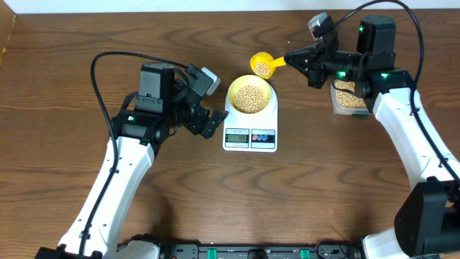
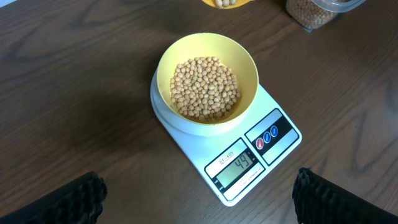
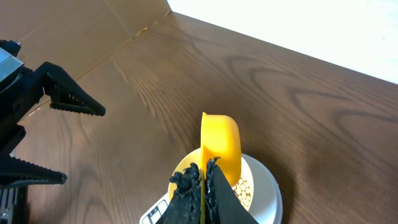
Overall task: Scoop item into bowl and weigh 50g on scale
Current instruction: 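Hold the scoop still above the bowl while the scale settles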
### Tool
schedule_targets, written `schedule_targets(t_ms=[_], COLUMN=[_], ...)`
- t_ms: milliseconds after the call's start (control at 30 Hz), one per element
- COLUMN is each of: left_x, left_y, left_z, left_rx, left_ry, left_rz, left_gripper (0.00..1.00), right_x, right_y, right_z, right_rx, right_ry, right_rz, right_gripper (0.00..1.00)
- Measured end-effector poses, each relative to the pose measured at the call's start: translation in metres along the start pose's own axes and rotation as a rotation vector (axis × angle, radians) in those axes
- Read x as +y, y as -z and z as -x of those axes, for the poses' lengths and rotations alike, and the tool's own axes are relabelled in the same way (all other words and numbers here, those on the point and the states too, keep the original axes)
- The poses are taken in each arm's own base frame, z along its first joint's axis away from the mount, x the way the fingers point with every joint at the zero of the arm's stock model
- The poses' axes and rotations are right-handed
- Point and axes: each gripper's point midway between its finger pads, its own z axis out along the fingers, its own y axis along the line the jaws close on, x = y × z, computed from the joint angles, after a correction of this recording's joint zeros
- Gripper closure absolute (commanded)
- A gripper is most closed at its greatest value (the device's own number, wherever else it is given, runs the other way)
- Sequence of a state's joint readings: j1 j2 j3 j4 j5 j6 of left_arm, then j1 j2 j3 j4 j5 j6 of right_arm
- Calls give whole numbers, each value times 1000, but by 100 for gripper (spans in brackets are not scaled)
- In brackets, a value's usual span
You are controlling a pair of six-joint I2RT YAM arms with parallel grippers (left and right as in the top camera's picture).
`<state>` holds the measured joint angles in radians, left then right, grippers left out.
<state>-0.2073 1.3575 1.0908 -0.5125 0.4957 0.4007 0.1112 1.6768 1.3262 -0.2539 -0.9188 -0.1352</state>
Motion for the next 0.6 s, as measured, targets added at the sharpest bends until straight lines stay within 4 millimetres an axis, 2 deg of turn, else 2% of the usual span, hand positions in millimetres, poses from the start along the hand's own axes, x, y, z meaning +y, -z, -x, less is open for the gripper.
schedule_targets(t_ms=[367, 600], left_x=[0, 0], left_y=[0, 0], left_z=[0, 0], left_rx=[0, 0], left_ry=[0, 0], left_rz=[0, 0], left_gripper=[3, 3], right_x=[-3, -5], right_y=[0, 0], right_z=[2, -5], right_rx=[-7, 18], right_ry=[12, -45], right_rz=[-16, -27], right_gripper=[99, 99])
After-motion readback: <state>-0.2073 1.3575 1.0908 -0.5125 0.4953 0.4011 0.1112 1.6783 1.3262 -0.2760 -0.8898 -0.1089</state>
